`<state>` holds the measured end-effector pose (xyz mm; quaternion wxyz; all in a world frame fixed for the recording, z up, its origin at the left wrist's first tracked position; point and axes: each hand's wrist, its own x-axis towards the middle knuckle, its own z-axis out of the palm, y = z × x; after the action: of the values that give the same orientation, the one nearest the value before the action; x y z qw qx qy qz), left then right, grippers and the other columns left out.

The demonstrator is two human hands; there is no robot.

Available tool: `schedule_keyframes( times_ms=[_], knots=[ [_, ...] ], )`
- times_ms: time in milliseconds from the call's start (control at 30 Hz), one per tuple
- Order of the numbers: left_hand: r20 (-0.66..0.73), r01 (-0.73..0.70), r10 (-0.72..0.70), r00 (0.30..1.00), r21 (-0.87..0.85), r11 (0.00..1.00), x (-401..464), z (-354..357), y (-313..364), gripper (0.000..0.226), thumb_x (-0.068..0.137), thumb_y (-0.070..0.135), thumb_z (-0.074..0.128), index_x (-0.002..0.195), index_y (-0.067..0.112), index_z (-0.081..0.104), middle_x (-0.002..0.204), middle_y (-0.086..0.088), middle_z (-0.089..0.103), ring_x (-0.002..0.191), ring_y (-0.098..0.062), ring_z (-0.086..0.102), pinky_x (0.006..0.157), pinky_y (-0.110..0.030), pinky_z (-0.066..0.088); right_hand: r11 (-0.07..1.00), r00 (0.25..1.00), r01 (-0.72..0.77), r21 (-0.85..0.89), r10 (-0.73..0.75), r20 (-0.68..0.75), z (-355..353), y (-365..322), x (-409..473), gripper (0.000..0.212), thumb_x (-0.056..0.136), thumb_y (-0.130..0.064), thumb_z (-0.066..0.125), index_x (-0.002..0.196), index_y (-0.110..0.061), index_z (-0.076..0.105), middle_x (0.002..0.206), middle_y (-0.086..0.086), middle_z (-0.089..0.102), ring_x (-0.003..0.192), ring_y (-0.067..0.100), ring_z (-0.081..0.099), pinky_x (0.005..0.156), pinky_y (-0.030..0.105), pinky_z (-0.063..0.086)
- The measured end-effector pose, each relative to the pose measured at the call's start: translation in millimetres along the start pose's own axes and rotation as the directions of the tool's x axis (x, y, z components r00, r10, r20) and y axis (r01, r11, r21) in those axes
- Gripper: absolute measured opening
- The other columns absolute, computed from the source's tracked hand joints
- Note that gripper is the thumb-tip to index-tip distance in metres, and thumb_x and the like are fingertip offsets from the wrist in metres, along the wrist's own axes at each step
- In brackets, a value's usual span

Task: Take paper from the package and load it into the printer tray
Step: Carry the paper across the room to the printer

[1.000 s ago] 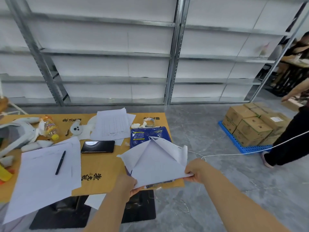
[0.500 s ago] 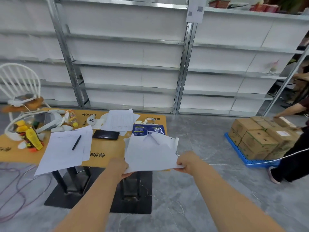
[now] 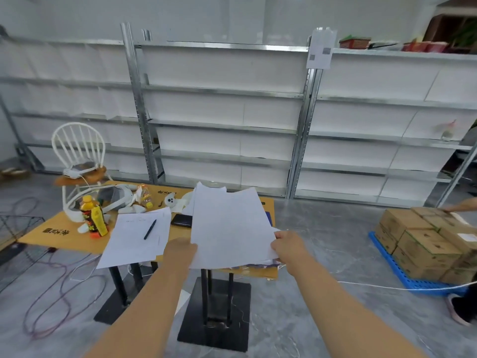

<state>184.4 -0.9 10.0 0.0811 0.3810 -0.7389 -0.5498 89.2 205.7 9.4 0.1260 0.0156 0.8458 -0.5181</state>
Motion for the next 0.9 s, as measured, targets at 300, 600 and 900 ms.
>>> schedule_keyframes(
  times_ms=[300,600,900],
  knots=[
    [-0.125,-0.064,0.055,0.991,-0.07,0.996,4.7,-76.6,-4.9,0.018,0.093,0.007,0.049,0.105,0.002,0.061,0.112,-0.023,0.057,0.108,-0.039,0.055,0.092,-0.04,0.047,0.995,0.995,0.101,0.0,-0.101,-0.024,57.7,-44.4,-31.7,0.03,0.087,0.003,0.045,0.107,-0.007,0.066,0.106,0.015,0.065,0.096,0.031,0.061,0.093,0.043,0.054],
    [-0.263,-0.079,0.057,0.963,-0.073,0.994,11.4,-141.0,-23.0,0.031,0.092,0.007,0.049,0.119,-0.003,0.061,0.122,-0.025,0.06,0.113,-0.041,0.054,0.1,-0.045,0.047,0.981,0.981,0.192,-0.005,-0.192,0.028,114.7,-74.6,-56.5,0.034,0.087,0.006,0.039,0.108,-0.004,0.064,0.097,0.009,0.058,0.091,0.027,0.054,0.075,0.034,0.048],
    [-0.431,-0.043,-0.034,0.902,-0.167,0.985,4.8,-187.0,-47.7,0.024,0.091,0.004,0.048,0.107,0.001,0.067,0.092,-0.014,0.059,0.085,-0.028,0.053,0.076,-0.036,0.047,0.941,0.924,0.338,-0.025,-0.326,0.201,166.3,-102.5,-53.6,0.031,0.084,0.005,0.04,0.094,-0.008,0.067,0.088,0.007,0.064,0.078,0.02,0.056,0.059,0.02,0.047]
  ],
)
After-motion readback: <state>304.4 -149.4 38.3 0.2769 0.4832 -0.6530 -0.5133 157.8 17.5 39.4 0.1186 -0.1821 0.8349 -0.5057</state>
